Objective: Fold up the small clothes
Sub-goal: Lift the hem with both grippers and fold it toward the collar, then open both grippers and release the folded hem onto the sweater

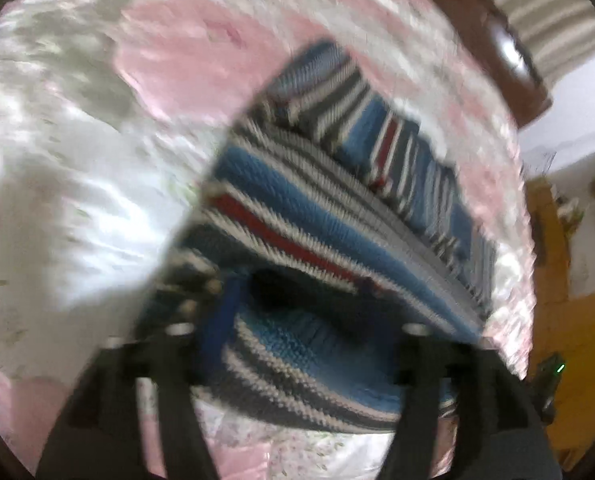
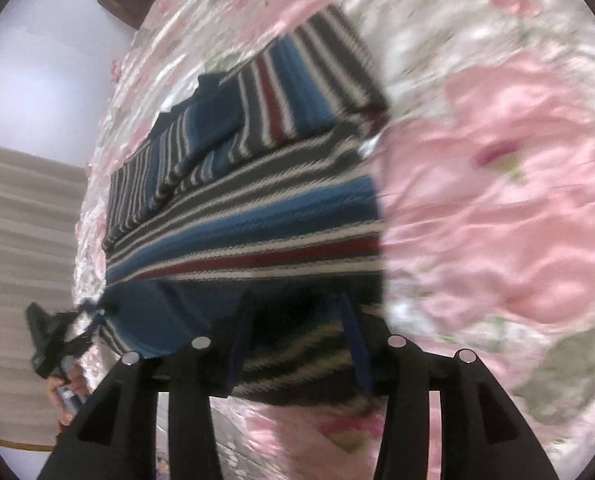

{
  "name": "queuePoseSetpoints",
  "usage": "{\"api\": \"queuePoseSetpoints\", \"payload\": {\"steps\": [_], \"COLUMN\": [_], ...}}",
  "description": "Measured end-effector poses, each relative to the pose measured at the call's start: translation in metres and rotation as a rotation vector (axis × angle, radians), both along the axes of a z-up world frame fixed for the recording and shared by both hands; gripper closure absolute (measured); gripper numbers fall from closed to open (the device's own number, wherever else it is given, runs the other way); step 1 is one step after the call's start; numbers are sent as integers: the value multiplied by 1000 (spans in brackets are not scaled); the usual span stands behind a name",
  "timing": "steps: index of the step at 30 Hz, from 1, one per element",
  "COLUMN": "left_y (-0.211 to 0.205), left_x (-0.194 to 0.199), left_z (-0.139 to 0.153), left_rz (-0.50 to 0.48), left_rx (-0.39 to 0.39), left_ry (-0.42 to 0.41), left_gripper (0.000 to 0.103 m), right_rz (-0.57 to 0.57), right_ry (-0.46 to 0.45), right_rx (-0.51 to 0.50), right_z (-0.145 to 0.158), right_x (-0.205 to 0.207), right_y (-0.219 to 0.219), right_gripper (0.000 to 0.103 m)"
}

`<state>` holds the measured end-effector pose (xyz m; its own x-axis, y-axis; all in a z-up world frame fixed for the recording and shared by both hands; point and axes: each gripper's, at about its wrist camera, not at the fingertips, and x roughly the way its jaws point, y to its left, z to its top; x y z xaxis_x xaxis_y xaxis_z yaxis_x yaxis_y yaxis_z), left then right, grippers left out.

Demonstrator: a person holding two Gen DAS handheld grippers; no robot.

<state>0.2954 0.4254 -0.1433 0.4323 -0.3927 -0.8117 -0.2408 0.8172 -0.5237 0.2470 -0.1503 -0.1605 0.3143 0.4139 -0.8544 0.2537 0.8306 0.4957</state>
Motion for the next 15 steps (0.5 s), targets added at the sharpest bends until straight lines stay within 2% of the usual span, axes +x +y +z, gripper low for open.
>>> {"api": "queuePoseSetpoints", "payload": {"steps": [5, 7, 10, 15], "left_y": [21, 20, 5, -27], "left_x": [-23, -31, -32, -15], "left_z": [36, 46, 55, 49], "left_rz": [9, -29, -107, -263], "left_rx": [59, 114, 210, 289], "left_ry": [-46, -61, -77, -76], "left_gripper": [28, 27, 27, 22], "right_rz": [42, 65, 112, 182], "right_ry": [-58, -82, -106, -132], "right_rx": [-73, -102, -134, -187], "right_z": [33, 46, 59, 66], "right_x": [-24, -32, -37, -27], "right_y": [-10, -8, 0, 20], "right_gripper": [57, 57, 51, 35]}}
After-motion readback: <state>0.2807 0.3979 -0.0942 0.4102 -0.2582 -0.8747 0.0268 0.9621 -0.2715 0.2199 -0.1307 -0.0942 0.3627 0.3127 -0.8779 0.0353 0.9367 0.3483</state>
